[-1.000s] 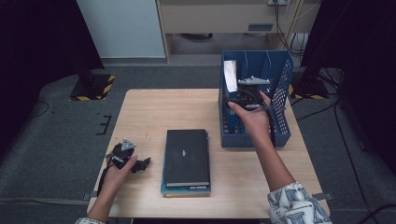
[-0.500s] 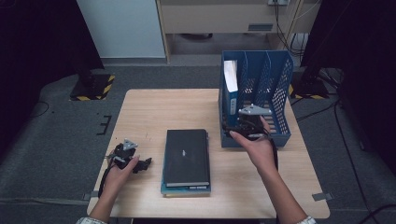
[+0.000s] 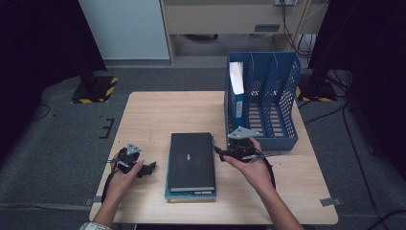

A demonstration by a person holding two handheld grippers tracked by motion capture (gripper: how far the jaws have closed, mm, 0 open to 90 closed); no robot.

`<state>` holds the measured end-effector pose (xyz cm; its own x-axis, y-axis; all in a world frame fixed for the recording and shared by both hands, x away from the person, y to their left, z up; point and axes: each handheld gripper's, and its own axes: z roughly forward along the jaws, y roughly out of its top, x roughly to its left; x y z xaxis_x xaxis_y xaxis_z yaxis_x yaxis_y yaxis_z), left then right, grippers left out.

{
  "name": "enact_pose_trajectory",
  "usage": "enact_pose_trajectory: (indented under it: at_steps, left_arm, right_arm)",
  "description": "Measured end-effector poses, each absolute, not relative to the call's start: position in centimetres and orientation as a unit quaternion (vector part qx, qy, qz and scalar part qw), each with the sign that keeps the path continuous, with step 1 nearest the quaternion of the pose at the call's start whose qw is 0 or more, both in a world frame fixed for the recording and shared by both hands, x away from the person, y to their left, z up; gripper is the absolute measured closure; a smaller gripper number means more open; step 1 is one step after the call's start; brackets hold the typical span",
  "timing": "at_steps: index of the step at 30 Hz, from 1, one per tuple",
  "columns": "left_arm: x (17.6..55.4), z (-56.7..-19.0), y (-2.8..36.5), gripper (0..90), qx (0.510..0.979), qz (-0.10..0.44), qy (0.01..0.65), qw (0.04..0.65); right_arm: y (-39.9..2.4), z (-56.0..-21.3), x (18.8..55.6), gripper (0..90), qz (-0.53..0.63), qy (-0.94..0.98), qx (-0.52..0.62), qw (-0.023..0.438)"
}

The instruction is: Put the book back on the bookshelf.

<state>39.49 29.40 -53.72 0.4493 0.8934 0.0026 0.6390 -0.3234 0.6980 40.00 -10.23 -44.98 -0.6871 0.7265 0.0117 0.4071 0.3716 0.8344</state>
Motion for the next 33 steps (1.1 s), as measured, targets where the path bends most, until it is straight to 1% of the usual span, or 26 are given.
enact_pose_trajectory:
  at_steps: [2, 4, 7, 11, 12, 15, 17, 23, 30, 33]
  left_arm:
    - [39.5, -53.7, 29.4, 0.0, 0.79, 0.198, 0.484, 0.32]
    - [39.4, -53.7, 29.3, 0.0, 0.791, 0.197, 0.482, 0.32]
    - [39.1, -53.7, 29.1, 0.0, 0.793, 0.195, 0.478, 0.322]
    - [38.8, -53.5, 29.2, 1.5, 0.797, 0.195, 0.473, 0.322]
    - [38.7, -53.5, 29.2, 3.5, 0.796, 0.195, 0.473, 0.324]
    - [38.5, -53.0, 29.4, 4.1, 0.788, 0.205, 0.474, 0.336]
    - [38.3, -52.6, 29.5, 4.4, 0.782, 0.21, 0.475, 0.346]
    - [37.5, -51.5, 29.6, 5.5, 0.769, 0.213, 0.475, 0.372]
    - [36.1, -49.9, 28.1, 5.9, 0.771, 0.215, 0.443, 0.404]
    - [35.7, -49.7, 27.4, 5.8, 0.779, 0.217, 0.427, 0.405]
  right_arm:
    - [-9.7, -45.5, 39.5, 28.9, 0.434, 0.813, 0.342, 0.181]
    - [-9.2, -46.1, 39.1, 28.9, 0.432, 0.818, 0.339, 0.168]
    - [-8.6, -46.8, 38.8, 27.6, 0.419, 0.829, 0.33, 0.167]
    - [-7.8, -47.2, 38.1, 22.9, 0.416, 0.835, 0.322, 0.164]
    - [-7.6, -47.3, 38.0, 21.4, 0.417, 0.835, 0.32, 0.164]
    - [-7.3, -47.4, 37.8, 15.6, 0.418, 0.833, 0.325, 0.16]
    - [-7.3, -47.5, 37.7, 13.4, 0.419, 0.83, 0.329, 0.163]
    - [-7.2, -47.3, 37.2, 12.4, 0.427, 0.824, 0.336, 0.163]
    - [-6.7, -47.6, 36.9, 15.5, 0.431, 0.827, 0.33, 0.148]
    - [-6.5, -47.9, 37.0, 15.3, 0.429, 0.828, 0.331, 0.141]
